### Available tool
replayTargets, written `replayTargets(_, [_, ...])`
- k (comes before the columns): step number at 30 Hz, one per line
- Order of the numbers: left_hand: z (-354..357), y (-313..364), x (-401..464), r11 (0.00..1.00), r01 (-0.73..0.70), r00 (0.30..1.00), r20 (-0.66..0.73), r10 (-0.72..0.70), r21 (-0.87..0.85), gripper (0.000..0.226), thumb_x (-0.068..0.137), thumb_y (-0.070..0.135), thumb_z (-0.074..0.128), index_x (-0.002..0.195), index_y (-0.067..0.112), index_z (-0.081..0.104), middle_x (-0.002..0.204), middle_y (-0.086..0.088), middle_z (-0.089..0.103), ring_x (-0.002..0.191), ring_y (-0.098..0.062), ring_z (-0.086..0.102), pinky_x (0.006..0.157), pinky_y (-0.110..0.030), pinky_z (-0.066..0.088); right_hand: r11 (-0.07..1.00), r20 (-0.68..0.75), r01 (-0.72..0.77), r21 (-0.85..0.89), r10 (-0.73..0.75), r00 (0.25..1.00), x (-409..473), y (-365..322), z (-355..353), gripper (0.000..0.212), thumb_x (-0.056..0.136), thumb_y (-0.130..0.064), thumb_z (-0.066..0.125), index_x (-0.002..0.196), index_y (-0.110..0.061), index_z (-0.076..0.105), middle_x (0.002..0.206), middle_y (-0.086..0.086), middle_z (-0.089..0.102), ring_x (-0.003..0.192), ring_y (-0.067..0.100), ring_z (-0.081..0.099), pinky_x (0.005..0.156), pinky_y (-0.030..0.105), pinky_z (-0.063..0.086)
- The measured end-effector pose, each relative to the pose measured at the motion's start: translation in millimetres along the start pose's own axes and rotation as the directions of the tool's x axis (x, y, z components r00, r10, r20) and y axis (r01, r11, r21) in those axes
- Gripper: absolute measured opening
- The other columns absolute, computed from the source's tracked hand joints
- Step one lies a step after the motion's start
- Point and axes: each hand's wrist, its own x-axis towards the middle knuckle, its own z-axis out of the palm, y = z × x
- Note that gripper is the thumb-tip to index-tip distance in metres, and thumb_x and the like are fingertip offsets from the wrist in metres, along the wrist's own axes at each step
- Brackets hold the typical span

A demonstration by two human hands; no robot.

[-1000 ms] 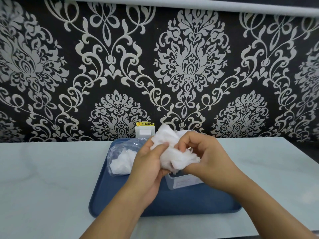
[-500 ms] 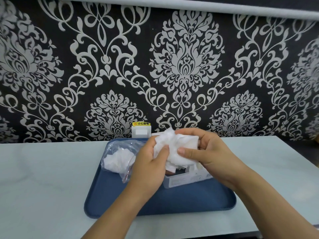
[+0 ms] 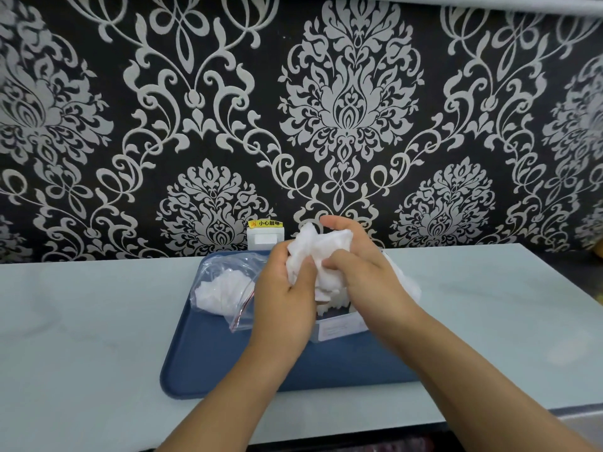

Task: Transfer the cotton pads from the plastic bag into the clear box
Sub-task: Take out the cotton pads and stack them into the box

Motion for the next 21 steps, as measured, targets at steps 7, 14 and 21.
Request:
replayTargets(7, [0.1, 1.1, 1.5, 1.0, 0.001, 1.0, 0.003, -0.001, -0.009, 0.013, 0.094, 0.025, 0.057, 0.101, 0.032, 0.065, 0.092, 0.003, 0.075, 0.09, -0.022, 0.072, 0.077, -0.047, 0.061, 1.0, -0.021, -0.012, -0.013, 0.011, 1.0, 4.1, 2.4, -0.7, 0.031, 0.101, -0.018, 0.042, 0.122, -0.03, 0.061, 0.106, 0.005, 0.072, 0.081, 0.005, 0.067, 0.058, 0.018, 0.053])
replayTargets(14, [-17.5, 0.2, 12.5, 0.996, 0.01, 0.986, -0.165, -0.024, -0.084, 0.032, 0.1, 0.023, 0.054, 0.093, 0.052, 0.063, 0.096, 0.014, 0.073, 0.095, -0.017, 0.071, 0.088, -0.056, 0.059, 0.943, -0.111, -0.027, 0.33, 0.067, 0.992, 13.1, -2.6, -51.2, 0.011, 0.087, 0.002, 0.068, 0.094, -0.006, 0.065, 0.096, 0.015, 0.07, 0.086, 0.025, 0.069, 0.076, 0.036, 0.059])
replayTargets(21, [-20.0, 1.4, 18.9, 0.982, 0.008, 0.981, -0.189, -0.044, -0.187, 0.026, 0.103, 0.017, 0.053, 0.101, 0.04, 0.063, 0.096, 0.02, 0.075, 0.095, -0.008, 0.072, 0.087, -0.046, 0.06, 0.973, -0.133, -0.139, -0.183, 0.116, 0.984, 35.3, 22.9, -35.7, 0.02, 0.082, 0.0, 0.071, 0.099, -0.008, 0.063, 0.072, 0.006, 0.058, 0.062, 0.021, 0.06, 0.062, 0.043, 0.057])
